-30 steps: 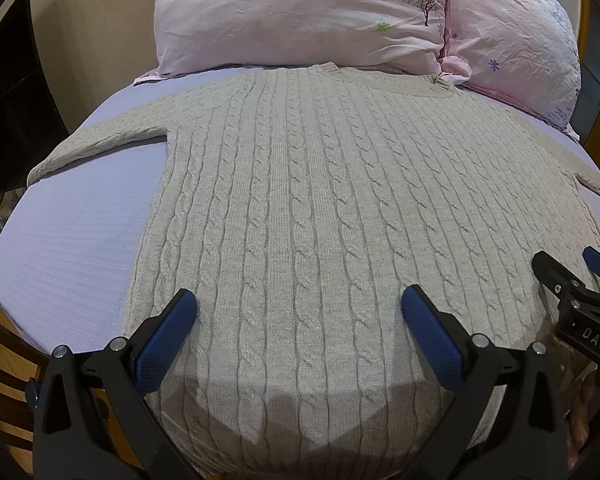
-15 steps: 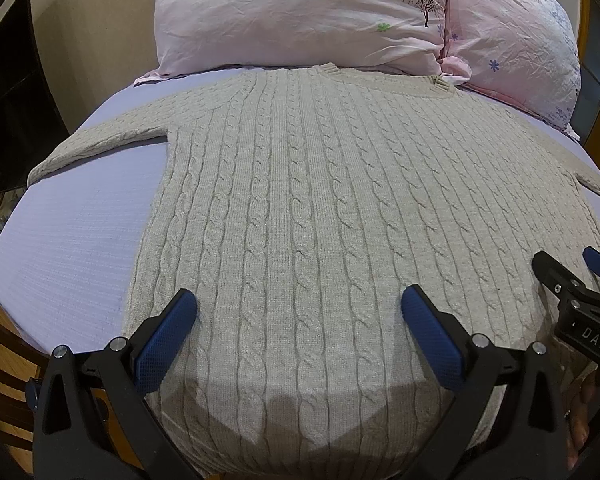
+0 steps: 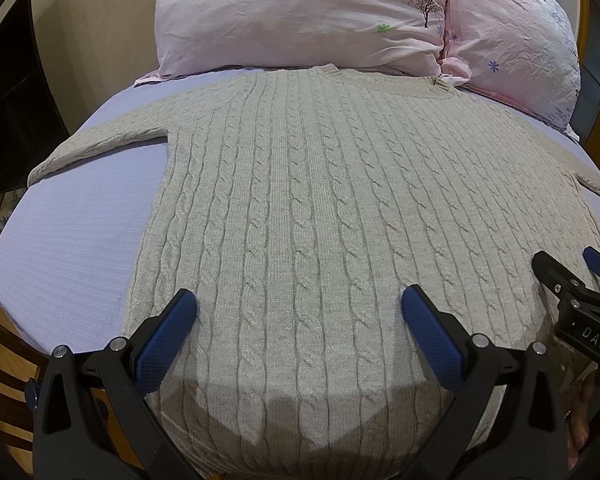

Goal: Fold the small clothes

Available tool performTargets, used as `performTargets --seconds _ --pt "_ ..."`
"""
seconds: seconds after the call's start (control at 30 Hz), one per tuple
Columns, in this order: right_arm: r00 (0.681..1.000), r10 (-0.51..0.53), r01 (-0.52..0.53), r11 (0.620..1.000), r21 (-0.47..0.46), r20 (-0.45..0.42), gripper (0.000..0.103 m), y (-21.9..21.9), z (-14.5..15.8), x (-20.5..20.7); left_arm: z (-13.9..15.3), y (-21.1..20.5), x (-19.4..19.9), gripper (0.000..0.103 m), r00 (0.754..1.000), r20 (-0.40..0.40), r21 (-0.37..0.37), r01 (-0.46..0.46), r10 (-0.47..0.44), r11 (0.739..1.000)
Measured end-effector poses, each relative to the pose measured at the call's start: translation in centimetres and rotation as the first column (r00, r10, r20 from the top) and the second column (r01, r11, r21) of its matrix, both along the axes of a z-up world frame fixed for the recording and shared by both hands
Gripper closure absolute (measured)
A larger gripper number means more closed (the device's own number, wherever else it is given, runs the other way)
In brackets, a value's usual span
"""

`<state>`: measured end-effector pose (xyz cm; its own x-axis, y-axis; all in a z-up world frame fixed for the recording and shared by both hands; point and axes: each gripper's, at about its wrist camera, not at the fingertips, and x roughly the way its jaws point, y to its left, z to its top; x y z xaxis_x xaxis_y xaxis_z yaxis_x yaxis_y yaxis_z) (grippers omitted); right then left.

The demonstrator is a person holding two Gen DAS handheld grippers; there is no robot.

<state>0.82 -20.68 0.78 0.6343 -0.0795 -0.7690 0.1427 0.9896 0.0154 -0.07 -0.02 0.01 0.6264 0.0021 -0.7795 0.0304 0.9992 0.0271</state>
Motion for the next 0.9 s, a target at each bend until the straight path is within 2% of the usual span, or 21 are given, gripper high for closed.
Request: performTargets --seconds 0.9 --pt "1.0 0.0 0.0 1.0 0.0 0.002 0.002 0.0 0.16 -0.06 0.02 0.0 -0.03 0.001 1.0 0.004 0.0 0.0 0.0 1.0"
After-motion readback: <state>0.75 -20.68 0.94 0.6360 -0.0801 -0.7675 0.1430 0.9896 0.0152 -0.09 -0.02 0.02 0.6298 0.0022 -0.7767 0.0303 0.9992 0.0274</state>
